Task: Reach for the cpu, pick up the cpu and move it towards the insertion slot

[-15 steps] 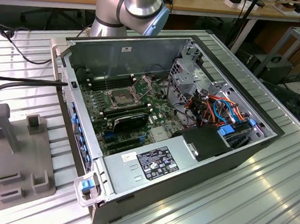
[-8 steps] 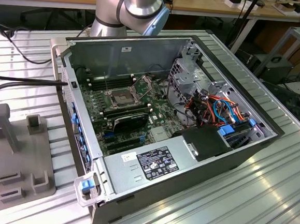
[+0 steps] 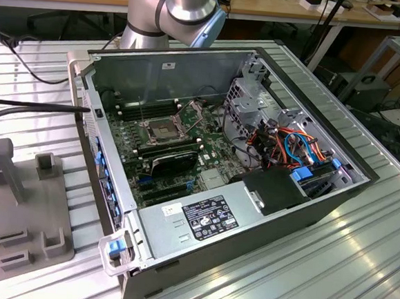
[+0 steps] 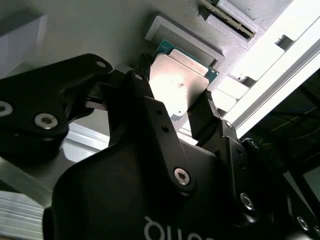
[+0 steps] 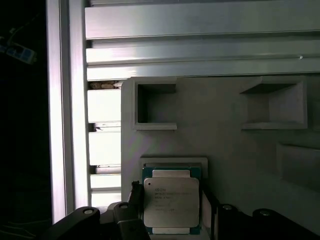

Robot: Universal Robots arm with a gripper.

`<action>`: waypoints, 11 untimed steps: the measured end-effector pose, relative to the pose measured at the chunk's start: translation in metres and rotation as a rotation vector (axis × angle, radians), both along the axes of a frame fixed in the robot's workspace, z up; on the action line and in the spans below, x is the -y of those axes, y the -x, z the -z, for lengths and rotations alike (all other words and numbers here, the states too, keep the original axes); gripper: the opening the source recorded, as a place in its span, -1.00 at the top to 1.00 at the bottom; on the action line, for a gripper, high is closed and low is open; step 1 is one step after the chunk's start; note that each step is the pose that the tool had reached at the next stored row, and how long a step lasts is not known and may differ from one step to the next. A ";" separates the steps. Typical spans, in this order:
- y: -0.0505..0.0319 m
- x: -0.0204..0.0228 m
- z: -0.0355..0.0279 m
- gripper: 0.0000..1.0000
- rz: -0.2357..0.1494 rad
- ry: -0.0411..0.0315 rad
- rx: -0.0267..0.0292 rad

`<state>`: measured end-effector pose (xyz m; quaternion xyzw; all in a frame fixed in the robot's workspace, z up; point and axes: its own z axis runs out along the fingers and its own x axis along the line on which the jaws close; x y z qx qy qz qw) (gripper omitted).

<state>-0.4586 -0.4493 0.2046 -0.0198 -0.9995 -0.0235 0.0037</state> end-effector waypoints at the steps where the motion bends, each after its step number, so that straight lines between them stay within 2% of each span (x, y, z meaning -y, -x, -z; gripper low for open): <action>1: 0.0000 0.0000 -0.0005 -0.09 0.000 -0.0001 -0.0002; 7: -0.0004 0.0001 -0.0050 -0.09 0.000 -0.0007 -0.0022; 11: -0.0004 0.0001 -0.0076 -0.09 0.000 -0.0072 -0.0022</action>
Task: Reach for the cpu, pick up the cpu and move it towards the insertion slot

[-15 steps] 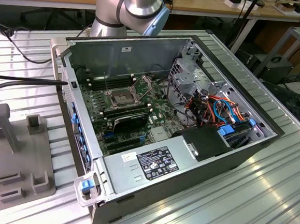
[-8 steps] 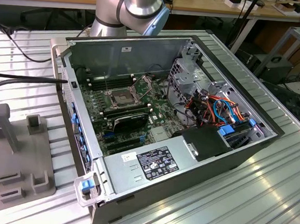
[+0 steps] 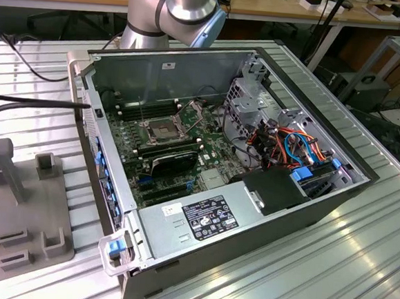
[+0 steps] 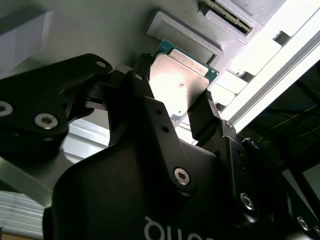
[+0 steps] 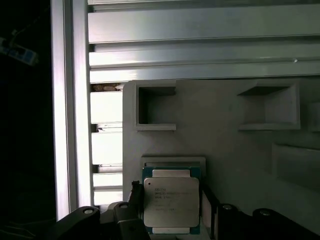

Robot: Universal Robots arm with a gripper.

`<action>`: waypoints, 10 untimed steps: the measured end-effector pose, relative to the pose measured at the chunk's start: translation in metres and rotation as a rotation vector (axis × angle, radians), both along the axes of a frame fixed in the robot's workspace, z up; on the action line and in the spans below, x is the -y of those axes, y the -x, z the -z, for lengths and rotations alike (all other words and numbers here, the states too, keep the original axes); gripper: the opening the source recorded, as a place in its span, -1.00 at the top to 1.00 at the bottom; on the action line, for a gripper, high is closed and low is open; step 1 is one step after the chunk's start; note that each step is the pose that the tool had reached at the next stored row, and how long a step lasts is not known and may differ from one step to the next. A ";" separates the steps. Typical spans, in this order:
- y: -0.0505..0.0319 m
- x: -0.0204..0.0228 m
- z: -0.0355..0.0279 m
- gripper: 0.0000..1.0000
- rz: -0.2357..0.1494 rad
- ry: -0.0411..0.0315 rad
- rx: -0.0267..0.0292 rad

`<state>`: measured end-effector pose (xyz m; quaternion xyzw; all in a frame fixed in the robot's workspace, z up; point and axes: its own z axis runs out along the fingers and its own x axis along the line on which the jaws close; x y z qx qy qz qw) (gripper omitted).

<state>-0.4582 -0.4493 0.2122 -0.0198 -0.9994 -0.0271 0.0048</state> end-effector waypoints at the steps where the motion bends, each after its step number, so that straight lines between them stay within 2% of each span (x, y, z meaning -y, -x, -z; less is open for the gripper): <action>1: 0.0000 0.0000 -0.0005 -0.09 0.000 -0.0010 0.0001; 10: -0.0003 0.0000 -0.0081 -0.09 0.000 -0.0083 -0.0036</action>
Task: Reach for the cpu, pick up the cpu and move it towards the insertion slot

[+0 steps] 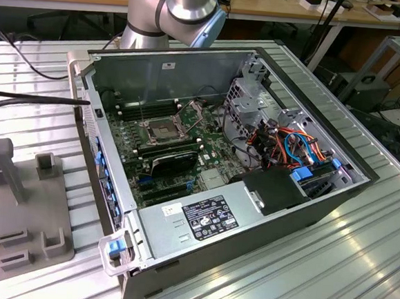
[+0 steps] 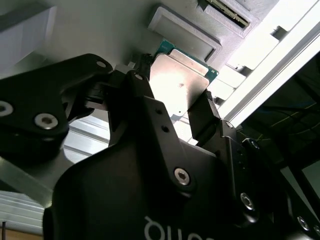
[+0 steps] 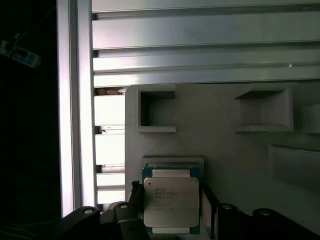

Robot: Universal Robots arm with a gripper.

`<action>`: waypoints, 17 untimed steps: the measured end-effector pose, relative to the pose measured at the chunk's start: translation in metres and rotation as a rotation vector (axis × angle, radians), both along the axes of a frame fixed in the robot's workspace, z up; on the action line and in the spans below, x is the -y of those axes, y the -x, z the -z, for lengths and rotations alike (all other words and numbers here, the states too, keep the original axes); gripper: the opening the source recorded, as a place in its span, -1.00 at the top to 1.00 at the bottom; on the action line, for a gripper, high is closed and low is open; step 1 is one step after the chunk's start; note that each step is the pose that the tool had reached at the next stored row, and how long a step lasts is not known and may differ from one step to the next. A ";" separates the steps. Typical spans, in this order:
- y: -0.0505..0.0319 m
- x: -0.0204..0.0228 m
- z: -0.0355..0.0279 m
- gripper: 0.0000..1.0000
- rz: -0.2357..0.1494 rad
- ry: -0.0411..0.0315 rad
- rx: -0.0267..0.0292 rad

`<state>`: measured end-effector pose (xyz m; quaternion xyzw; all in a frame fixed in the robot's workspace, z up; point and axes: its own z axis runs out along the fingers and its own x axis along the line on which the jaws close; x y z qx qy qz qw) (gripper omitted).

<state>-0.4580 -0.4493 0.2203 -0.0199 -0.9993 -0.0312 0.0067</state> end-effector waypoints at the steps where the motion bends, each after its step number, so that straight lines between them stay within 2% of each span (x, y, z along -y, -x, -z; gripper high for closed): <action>1: 0.0000 0.0000 -0.0019 -0.09 0.000 -0.0016 -0.0006; 7: 0.0000 0.0000 -0.0085 -0.09 0.000 -0.0076 -0.0031; 13: 0.0000 0.0000 -0.0142 -0.09 0.000 -0.0276 -0.0056; 15: 0.0000 0.0000 -0.0176 -0.09 0.000 -0.0377 -0.0071; 17: 0.0000 0.0000 -0.0201 -0.09 0.000 -0.0423 -0.0080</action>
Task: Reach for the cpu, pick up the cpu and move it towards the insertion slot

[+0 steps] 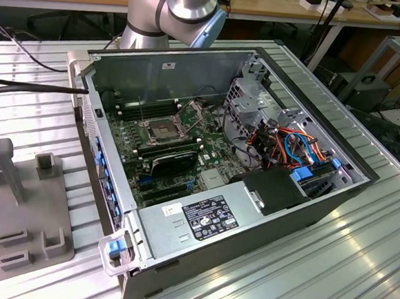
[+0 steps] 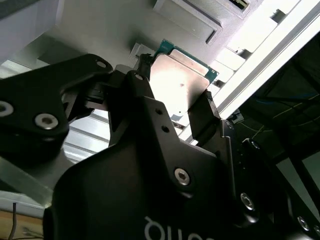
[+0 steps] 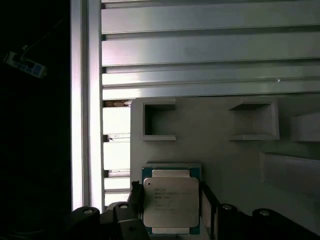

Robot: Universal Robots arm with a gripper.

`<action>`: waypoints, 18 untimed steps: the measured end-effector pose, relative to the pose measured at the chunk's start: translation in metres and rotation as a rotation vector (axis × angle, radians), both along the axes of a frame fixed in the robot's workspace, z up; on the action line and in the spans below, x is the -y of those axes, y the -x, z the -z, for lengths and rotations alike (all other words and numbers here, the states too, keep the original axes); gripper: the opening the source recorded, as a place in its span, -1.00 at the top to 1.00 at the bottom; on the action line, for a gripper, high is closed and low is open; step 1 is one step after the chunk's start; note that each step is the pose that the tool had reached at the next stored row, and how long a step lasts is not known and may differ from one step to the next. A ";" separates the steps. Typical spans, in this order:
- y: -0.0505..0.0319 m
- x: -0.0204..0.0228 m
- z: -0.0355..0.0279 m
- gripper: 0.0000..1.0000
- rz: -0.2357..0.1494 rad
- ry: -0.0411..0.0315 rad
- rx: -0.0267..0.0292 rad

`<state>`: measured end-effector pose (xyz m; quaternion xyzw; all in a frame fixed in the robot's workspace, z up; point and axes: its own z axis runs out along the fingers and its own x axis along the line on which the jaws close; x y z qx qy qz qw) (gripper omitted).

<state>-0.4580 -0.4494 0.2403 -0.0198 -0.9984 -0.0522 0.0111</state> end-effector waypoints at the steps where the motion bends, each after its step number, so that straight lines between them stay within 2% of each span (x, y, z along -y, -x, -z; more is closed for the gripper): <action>1: 0.0000 0.0000 -0.0016 -0.09 0.000 -0.0033 -0.0008; 4: 0.0000 0.0000 -0.0035 -0.09 0.000 -0.0141 -0.0023; 11: 0.0000 0.0000 -0.0104 -0.09 0.000 -0.0229 -0.0040; 14: 0.0000 0.0000 -0.0176 -0.09 0.000 -0.0343 -0.0069; 18: 0.0000 0.0000 -0.0229 -0.09 0.000 -0.0436 -0.0087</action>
